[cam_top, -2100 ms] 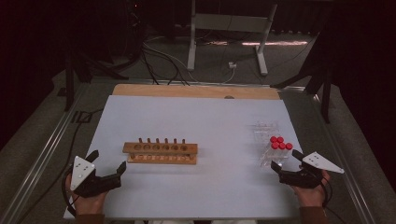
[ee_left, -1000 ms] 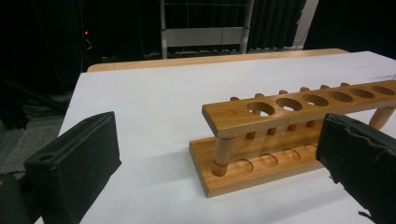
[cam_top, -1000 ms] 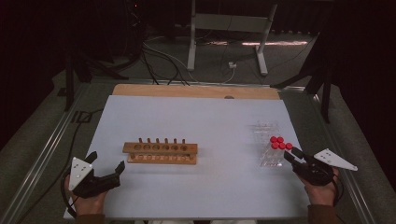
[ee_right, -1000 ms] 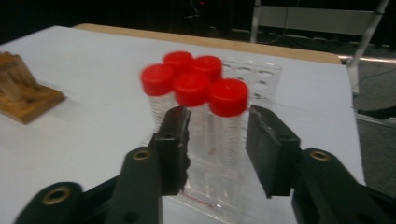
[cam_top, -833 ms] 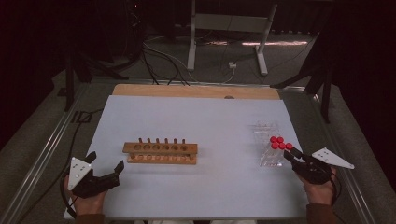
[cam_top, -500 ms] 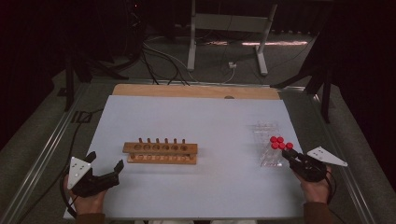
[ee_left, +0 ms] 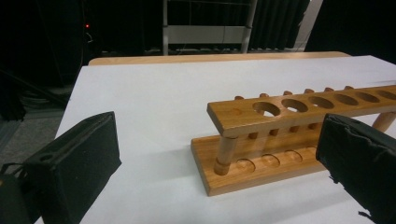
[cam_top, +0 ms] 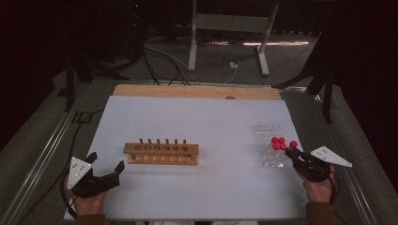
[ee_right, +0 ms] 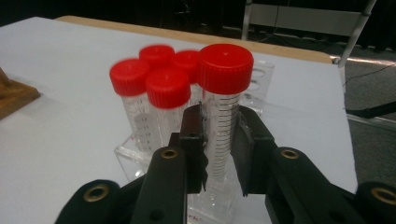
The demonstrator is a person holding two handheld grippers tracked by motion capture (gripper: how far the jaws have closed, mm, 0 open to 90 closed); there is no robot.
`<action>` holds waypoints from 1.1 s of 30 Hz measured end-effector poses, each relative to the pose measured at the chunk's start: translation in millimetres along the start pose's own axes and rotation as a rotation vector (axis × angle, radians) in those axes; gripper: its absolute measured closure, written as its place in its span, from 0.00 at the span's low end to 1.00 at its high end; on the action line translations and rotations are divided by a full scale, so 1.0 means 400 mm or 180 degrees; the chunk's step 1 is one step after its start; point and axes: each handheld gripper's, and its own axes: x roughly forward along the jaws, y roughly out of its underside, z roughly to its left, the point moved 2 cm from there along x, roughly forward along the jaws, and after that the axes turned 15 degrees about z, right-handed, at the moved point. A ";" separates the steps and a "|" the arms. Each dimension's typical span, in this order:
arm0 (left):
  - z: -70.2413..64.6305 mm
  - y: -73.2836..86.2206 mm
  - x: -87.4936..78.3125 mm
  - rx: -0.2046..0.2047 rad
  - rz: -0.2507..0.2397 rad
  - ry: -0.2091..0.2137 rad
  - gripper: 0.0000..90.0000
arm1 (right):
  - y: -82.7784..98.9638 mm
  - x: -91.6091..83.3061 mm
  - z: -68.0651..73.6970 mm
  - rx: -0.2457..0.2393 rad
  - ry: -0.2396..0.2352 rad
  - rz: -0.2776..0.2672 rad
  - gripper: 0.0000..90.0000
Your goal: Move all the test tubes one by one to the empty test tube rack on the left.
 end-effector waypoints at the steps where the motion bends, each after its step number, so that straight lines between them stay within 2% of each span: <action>1: -0.001 -0.001 -0.001 -0.0003 -0.0001 0.0015 0.01 | -0.004 -0.005 0.002 -0.0002 0.0012 -0.0007 0.83; 7: -0.002 -0.006 -0.002 -0.0026 0.0018 0.0068 0.01 | -0.038 -0.047 0.013 -0.0077 0.0081 -0.0092 0.83; 10: -0.005 -0.011 -0.006 0.0050 0.0055 0.0092 0.01 | -0.045 -0.057 0.017 -0.0094 0.0086 -0.0091 0.83; 14: -0.009 -0.014 -0.008 0.0055 0.0056 0.0121 0.01 | -0.049 -0.072 0.020 -0.0104 0.0100 -0.0087 0.83; 17: -0.011 -0.018 -0.010 0.0013 0.0054 0.0175 0.01 | -0.054 -0.084 0.023 -0.0111 0.0097 -0.0101 0.83; 20: -0.018 -0.029 -0.016 0.0019 0.0037 0.0219 0.01 | -0.067 -0.104 0.037 -0.0187 0.0054 -0.0112 0.83; 23: -0.034 -0.043 -0.020 0.0077 0.0014 0.0289 0.01 | -0.075 -0.112 0.052 -0.0252 0.0001 -0.0097 0.83; 25: -0.058 -0.060 -0.020 0.0158 0.0001 0.0398 0.01 | -0.078 -0.113 0.062 -0.0268 -0.0073 -0.0087 0.83; 27: -0.068 -0.068 -0.020 0.0190 0.0003 0.0426 0.01 | -0.081 -0.111 0.072 -0.0276 -0.0143 -0.0075 0.83; 28: -0.087 -0.082 -0.017 0.0241 -0.0011 0.0498 0.01 | -0.083 -0.109 0.077 -0.0291 -0.0175 -0.0072 0.83; 29: -0.087 -0.082 -0.017 0.0241 -0.0011 0.0498 0.01 | -0.085 -0.107 0.083 -0.0290 -0.0208 -0.0064 0.83; 32: -0.115 -0.105 -0.009 0.0300 -0.0012 0.0614 0.01 | -0.089 -0.100 0.095 -0.0316 -0.0270 -0.0057 0.83; 33: -0.125 -0.112 -0.005 0.0319 -0.0006 0.0652 0.01 | -0.094 -0.094 0.107 -0.0330 -0.0336 -0.0063 0.83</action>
